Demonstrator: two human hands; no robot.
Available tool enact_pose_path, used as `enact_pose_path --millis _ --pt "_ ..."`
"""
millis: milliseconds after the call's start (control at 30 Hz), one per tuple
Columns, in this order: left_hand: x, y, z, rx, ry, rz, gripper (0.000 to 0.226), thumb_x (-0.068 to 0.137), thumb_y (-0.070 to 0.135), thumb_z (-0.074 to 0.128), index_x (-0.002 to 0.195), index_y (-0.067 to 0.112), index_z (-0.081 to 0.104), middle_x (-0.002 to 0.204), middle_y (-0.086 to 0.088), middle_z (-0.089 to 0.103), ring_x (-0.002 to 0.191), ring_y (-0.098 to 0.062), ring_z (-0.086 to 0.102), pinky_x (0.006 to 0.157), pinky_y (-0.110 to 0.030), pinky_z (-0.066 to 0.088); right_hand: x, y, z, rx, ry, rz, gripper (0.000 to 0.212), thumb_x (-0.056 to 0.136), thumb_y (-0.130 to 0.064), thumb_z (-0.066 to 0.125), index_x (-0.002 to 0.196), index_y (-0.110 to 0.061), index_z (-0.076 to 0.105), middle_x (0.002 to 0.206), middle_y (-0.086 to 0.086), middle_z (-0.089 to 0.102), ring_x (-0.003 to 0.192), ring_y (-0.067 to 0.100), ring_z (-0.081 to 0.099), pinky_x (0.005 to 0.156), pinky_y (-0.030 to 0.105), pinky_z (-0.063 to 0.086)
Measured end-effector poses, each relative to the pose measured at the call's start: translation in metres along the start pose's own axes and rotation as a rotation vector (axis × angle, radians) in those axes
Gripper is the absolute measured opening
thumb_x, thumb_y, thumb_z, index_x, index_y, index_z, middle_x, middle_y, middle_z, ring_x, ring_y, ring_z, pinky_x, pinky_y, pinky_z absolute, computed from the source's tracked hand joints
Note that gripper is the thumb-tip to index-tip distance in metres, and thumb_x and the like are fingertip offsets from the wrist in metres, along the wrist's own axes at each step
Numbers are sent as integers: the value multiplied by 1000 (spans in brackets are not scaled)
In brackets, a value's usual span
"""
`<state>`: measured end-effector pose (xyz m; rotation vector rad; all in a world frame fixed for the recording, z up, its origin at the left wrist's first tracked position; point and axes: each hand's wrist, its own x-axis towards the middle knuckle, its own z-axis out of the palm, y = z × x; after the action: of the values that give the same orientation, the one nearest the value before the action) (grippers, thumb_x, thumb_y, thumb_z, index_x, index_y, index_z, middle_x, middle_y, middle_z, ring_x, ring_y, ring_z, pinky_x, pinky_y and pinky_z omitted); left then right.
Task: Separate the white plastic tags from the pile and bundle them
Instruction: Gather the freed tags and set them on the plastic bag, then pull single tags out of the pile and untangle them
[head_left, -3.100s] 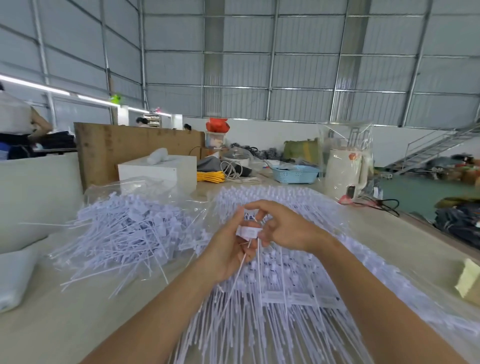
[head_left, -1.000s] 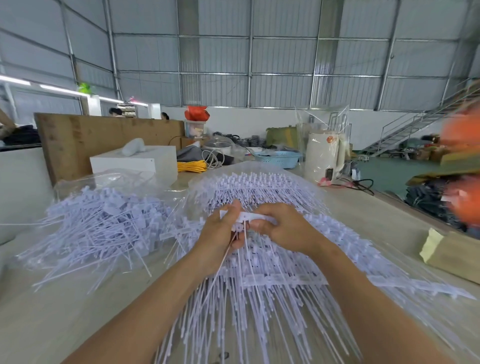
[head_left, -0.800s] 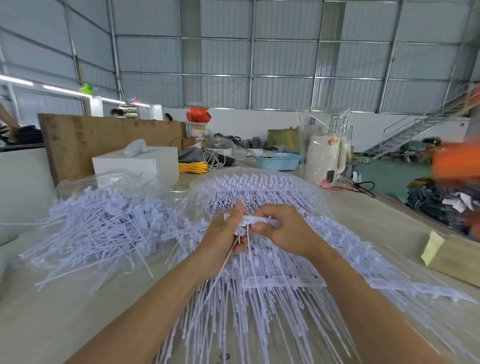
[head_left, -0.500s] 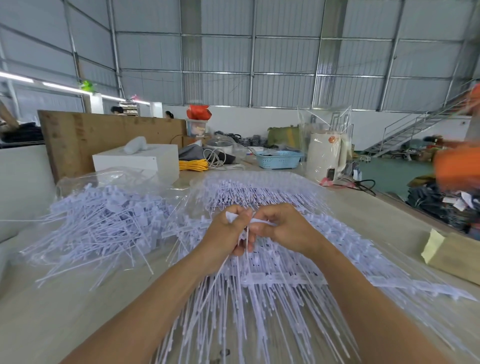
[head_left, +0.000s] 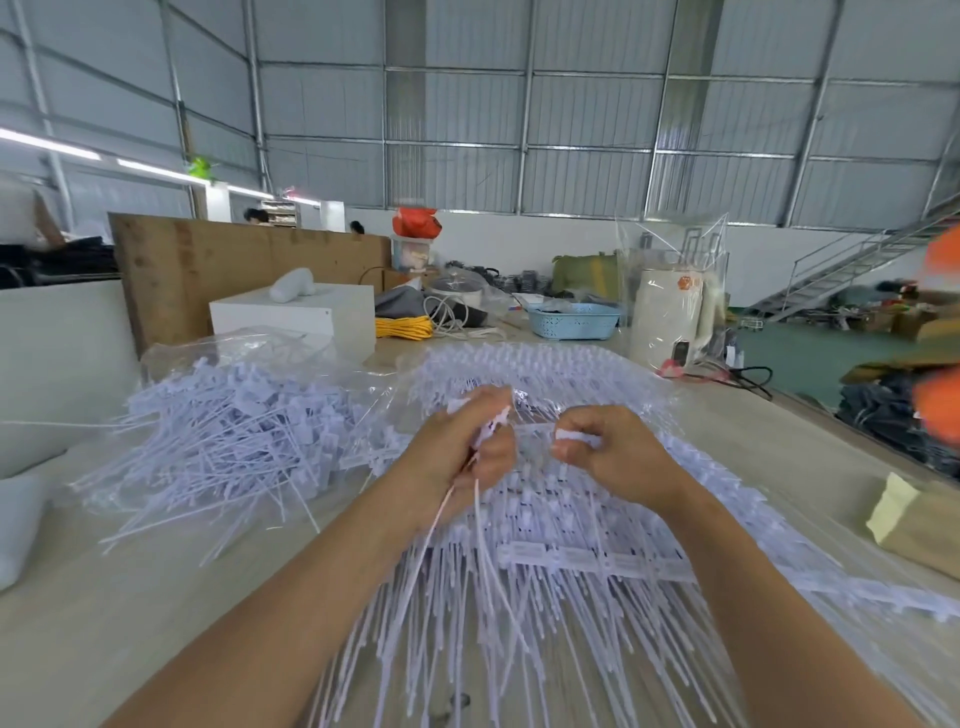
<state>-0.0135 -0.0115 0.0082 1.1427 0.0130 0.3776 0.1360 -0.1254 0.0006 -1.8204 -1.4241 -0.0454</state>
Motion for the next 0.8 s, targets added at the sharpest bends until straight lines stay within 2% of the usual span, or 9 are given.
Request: enact_pose_path --millis 100,167,233,367,467,567,667,733,800 --pt "-3 30 -11 -467 -63 115 16 82 25 54 79 13 44 49 4 42 34 -3 37 32 -9 26 0 7 6 10 45 16 38 84 -5 66 54 -23 51 58 -4 48 59 14 44 65 29 37" --pt "-6 60 -35 -721 -104 149 13 80 13 58 76 6 49 56 0 45 38 -6 38 35 -10 28 0 10 12 -34 7 16 37 85 -6 65 54 -19 49 61 2 51 61 19 45 64 29 38" --pt "-9 86 -66 -690 -9 96 11 73 1 59 74 3 48 58 -3 45 38 -6 36 34 -12 29 1 11 18 -86 -42 -5 38 87 -8 64 55 -21 49 61 1 52 60 21 46 64 30 38" --pt "-8 109 -132 72 539 -141 15 94 -1 34 84 3 43 69 -11 49 35 -9 41 30 -11 28 4 9 24 -102 -83 -8 47 87 -11 65 52 -37 46 59 -8 52 60 10 49 65 29 37" --pt "-2 109 -172 813 793 -256 14 92 -8 42 97 0 51 72 -14 51 49 -19 45 32 -14 30 4 6 25 -156 -104 -17 38 89 -15 63 59 -35 50 66 -6 56 65 10 53 67 28 40" --pt "10 108 -195 1431 751 -282 28 87 -7 48 111 2 59 90 -12 60 64 -20 54 44 -18 44 5 1 22 -176 -97 -16 31 89 -18 62 64 -33 54 70 -4 60 71 15 56 71 34 45" --pt "26 105 -206 1849 702 -309 42 92 5 44 134 10 46 133 -12 50 115 -27 52 92 -28 46 4 -4 21 -210 -82 -6 26 88 -23 64 65 -31 56 70 -1 62 72 19 57 71 36 46" --pt "34 102 -213 2084 725 -333 48 96 19 41 143 14 33 135 -18 44 124 -33 43 100 -41 42 4 -5 21 -207 -68 -5 22 87 -23 65 66 -27 60 69 -1 63 69 17 58 68 33 45" --pt "38 97 -218 2158 740 -408 58 98 43 36 148 19 21 139 -23 36 128 -40 35 103 -47 35 3 -6 20 -198 -57 -13 25 86 -23 67 62 -28 59 64 -4 61 63 13 56 65 29 43"
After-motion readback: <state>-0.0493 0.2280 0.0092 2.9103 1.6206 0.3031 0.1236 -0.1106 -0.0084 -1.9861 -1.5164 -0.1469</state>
